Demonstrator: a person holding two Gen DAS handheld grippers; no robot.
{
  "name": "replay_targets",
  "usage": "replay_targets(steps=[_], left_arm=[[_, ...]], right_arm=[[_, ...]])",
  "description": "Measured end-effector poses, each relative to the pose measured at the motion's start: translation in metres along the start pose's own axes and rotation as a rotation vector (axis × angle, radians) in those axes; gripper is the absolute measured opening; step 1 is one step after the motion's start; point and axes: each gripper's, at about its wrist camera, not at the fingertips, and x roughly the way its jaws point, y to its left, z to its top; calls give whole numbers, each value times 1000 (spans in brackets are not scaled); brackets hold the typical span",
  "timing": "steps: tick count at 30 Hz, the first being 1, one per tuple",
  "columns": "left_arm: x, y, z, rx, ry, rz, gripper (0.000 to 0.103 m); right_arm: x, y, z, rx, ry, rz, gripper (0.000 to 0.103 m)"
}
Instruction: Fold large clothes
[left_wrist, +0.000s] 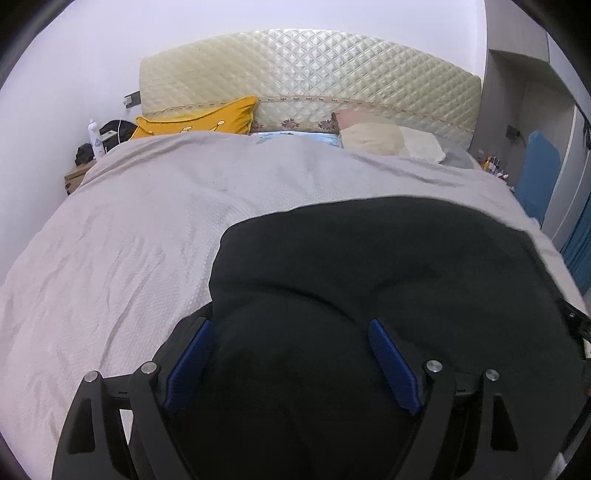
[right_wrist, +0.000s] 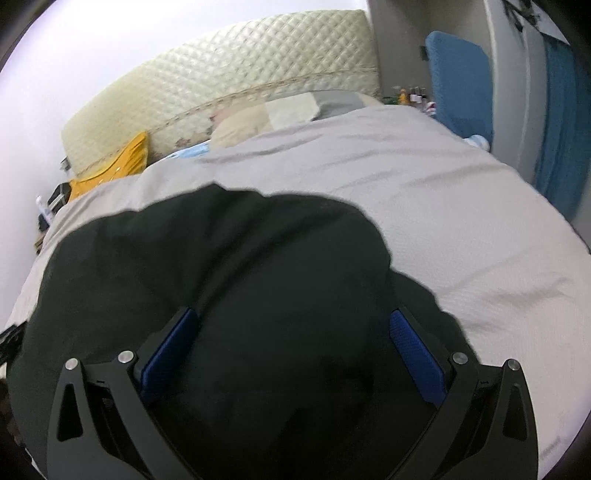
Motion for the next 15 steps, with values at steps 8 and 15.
replay_targets(steps=[8,15], left_arm=[[-114,-23,16,30,-139,9,85],[-213,-42,15,67,-251,-3,91]], right_arm=[[-91,28,29,-76,-118,45,103],[-199,38,35,-104,-236,56,103]])
